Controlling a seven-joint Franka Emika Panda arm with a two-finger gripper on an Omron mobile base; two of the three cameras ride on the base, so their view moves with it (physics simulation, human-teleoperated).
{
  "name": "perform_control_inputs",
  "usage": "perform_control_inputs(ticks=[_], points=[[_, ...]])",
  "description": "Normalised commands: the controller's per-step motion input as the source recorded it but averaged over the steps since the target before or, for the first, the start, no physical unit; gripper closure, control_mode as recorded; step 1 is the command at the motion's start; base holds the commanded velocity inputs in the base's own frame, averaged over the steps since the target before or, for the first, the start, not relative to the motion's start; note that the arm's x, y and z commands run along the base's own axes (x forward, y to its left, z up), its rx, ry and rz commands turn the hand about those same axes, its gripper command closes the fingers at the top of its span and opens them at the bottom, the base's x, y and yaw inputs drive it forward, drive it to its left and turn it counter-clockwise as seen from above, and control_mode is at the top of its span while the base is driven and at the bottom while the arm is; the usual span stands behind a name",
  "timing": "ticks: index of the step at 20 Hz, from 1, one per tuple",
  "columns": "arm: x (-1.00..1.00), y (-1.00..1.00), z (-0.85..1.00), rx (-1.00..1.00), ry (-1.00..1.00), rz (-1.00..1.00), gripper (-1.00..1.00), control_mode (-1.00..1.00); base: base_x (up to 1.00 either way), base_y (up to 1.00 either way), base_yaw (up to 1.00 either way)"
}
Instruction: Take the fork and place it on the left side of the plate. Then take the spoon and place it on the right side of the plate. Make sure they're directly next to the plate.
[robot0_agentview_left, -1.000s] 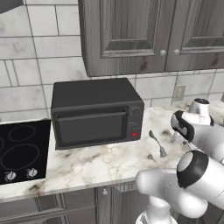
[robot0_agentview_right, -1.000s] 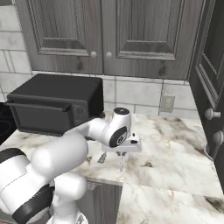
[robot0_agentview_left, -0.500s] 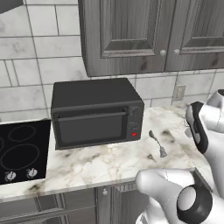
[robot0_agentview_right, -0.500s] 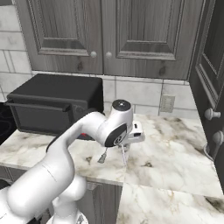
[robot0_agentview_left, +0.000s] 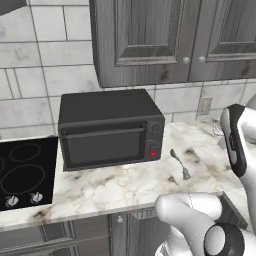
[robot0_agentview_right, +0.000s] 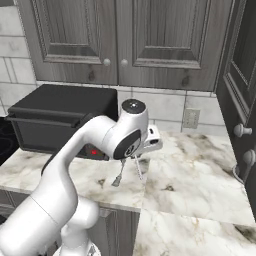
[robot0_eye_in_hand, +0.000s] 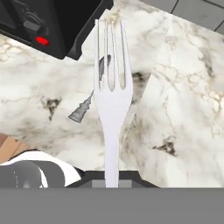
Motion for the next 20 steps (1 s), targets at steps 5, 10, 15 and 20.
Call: perform_control_inputs(ticks=[5,10,15,20], points=[[-0.19,0.31,0.01,0.0,0.0,0.0,1.0,-1.0,0.0,0.0,0.0],[-0.18,0.24,0.11,0.0,0.0,0.02,1.0,1.0,-0.13,0.24,0.05],[0.0,0.0,0.0,0.0,0.0,0.0,1.0,1.0,-0.34,0.81,0.21],[0.0,0.0,0.0,0.0,0.0,0.0,1.0,1.0,-0.53,0.73,0.28]])
